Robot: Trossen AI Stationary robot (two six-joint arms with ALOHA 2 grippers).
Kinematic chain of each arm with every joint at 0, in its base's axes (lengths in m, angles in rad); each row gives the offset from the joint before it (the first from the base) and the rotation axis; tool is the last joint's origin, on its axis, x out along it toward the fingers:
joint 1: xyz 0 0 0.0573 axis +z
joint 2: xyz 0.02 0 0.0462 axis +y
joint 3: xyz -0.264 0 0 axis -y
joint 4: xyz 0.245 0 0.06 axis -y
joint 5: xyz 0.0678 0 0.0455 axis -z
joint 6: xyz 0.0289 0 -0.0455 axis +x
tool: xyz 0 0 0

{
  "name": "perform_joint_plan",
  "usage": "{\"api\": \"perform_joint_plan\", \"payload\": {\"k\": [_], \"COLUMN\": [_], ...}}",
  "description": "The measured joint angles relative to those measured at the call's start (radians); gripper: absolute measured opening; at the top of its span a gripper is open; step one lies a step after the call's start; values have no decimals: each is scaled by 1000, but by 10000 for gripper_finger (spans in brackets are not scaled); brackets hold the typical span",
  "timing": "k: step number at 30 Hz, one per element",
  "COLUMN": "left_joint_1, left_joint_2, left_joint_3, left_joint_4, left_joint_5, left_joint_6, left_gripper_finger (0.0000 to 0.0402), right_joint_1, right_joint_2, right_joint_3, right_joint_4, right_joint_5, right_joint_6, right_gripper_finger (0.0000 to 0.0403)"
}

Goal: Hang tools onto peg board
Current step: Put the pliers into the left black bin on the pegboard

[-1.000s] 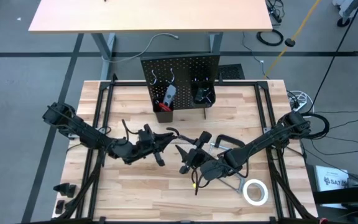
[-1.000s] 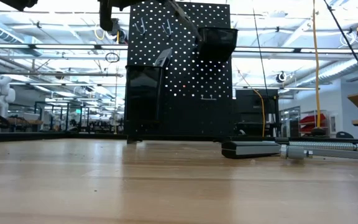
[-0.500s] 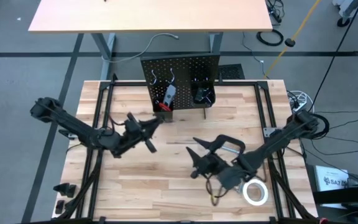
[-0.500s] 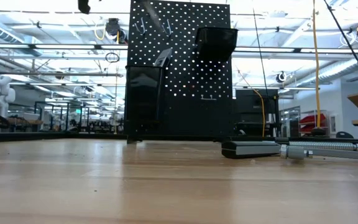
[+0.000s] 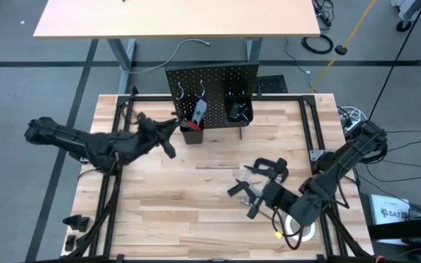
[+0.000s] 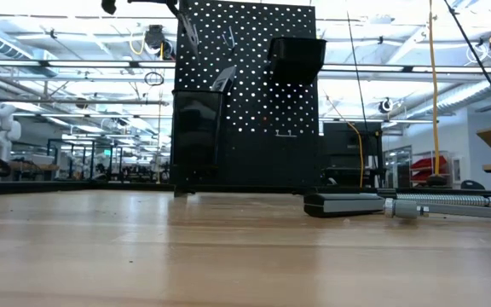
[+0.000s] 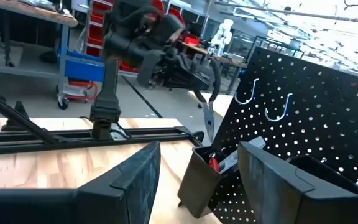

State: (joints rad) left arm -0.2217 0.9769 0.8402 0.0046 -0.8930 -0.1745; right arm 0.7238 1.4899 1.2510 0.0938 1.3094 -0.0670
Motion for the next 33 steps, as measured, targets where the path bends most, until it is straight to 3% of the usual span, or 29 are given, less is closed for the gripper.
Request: {"api": "perform_joint_plan", "payload": {"k": [4, 13, 33], "left_joint_1": [80, 217, 310], "left_joint_2": [27, 74, 191], "left_joint_3": [132, 211, 211], "left_joint_4": [-239, -387, -385], "left_joint_5": [131, 321, 361], "left_joint_6": [-64, -88, -75], "left_gripper_finger": [29, 29, 29], "right_joint_1": [-2, -2, -2], "right_joint_2": [1, 1, 2], "right_joint_3": [0, 0, 0], "right_joint_4": [-2, -2, -20], "right_joint_5": [0, -1, -1], "right_joint_6": [3, 3, 2], "right_gripper_finger": [206, 206, 206]}}
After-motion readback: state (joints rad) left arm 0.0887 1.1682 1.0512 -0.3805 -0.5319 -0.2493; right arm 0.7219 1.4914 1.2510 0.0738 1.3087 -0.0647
